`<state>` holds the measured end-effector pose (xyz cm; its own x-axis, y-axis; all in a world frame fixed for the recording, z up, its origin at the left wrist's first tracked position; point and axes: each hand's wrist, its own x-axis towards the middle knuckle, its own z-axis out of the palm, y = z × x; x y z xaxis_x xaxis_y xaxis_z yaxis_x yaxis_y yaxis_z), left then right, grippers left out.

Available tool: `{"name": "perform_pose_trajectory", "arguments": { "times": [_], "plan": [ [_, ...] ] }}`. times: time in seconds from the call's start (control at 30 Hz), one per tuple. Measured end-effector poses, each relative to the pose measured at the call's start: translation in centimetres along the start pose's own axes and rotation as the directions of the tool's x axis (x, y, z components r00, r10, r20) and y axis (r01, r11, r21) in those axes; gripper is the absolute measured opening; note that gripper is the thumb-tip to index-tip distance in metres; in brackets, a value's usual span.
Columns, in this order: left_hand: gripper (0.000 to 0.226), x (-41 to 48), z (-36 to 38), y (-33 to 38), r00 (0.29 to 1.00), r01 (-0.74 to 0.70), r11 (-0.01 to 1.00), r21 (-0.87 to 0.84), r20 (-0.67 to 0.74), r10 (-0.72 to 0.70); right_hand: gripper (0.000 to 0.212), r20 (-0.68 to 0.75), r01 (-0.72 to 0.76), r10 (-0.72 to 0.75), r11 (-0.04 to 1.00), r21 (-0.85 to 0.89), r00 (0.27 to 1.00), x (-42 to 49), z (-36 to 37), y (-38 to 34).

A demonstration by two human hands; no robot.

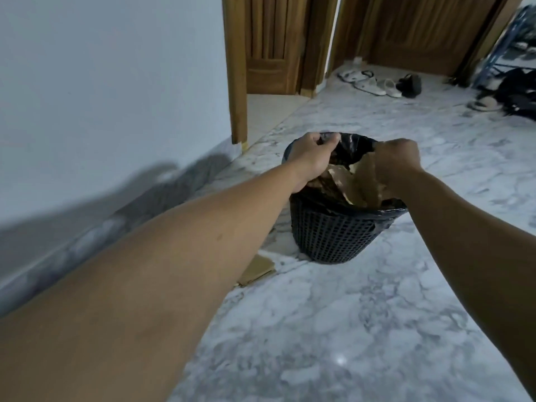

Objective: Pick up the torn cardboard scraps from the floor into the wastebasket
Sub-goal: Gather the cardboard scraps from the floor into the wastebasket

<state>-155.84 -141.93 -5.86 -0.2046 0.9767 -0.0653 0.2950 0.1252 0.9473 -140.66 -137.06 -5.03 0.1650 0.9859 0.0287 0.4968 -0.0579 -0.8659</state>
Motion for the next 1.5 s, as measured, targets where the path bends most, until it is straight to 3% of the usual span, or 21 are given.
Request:
{"name": "perform_pose_trajectory", "arguments": {
  "times": [0.07,0.13,0.37,0.47,0.53,0.63,0.7,0.8,1.1,1.33,1.5],
  "plan": [
    [0.063,-0.5,-2.8,-1.3,0.992,-0.039,0.998,0.039,-0.122,0.044,0.036,0.011,0.131,-0.130,0.991,-0.012,0.991,-0.8,1.7,-0.7],
    [0.058,-1.1,-6.6,-3.7,0.964,-0.010,0.993,0.118,-0.264,0.041,0.025,0.027,0.222,-0.221,0.972,-0.075,0.975,-1.7,3.7,-2.2],
    [0.047,-9.1,-21.6,-17.8,0.859,0.346,0.875,0.339,-0.489,-0.150,0.023,0.346,0.595,-0.530,0.796,-0.113,0.774,-9.0,16.6,-6.8],
    [0.037,-14.5,-26.0,-24.2,0.767,0.505,0.822,0.262,-0.573,-0.289,0.022,0.503,0.618,-0.504,0.782,-0.079,0.702,-12.7,23.2,-6.4],
    [0.025,-17.6,-27.9,-28.3,0.685,0.585,0.790,0.183,-0.634,-0.360,0.025,0.630,0.634,-0.448,0.768,-0.093,0.635,-15.1,27.2,-4.9],
    [0.024,-21.3,-29.0,-33.3,0.578,0.677,0.724,0.133,-0.705,-0.411,0.036,0.802,0.668,-0.319,0.733,-0.129,0.505,-17.4,31.9,-1.4],
    [0.030,-22.4,-28.7,-35.7,0.577,0.675,0.732,0.088,-0.682,-0.450,0.042,0.875,0.716,-0.238,0.680,-0.160,0.421,-18.1,33.8,1.0],
    [0.040,-22.3,-27.6,-37.7,0.603,0.683,0.724,0.099,-0.636,-0.482,0.041,0.915,0.755,-0.175,0.631,-0.179,0.364,-18.3,35.6,4.1],
    [0.018,-20.5,-25.8,-39.1,0.597,0.675,0.690,0.260,-0.742,-0.305,0.033,0.785,0.635,-0.264,0.745,-0.202,0.560,-13.2,35.0,8.1],
    [0.017,-18.9,-25.1,-39.0,0.640,0.709,0.580,0.402,-0.711,-0.290,0.034,0.709,0.466,-0.151,0.841,-0.274,0.689,-10.0,31.7,10.1],
    [0.011,-15.6,-20.4,-35.8,0.806,0.497,0.786,0.369,-0.531,-0.260,0.034,0.627,0.377,-0.039,0.826,-0.418,0.778,-7.6,28.0,11.4]
  ]
}}
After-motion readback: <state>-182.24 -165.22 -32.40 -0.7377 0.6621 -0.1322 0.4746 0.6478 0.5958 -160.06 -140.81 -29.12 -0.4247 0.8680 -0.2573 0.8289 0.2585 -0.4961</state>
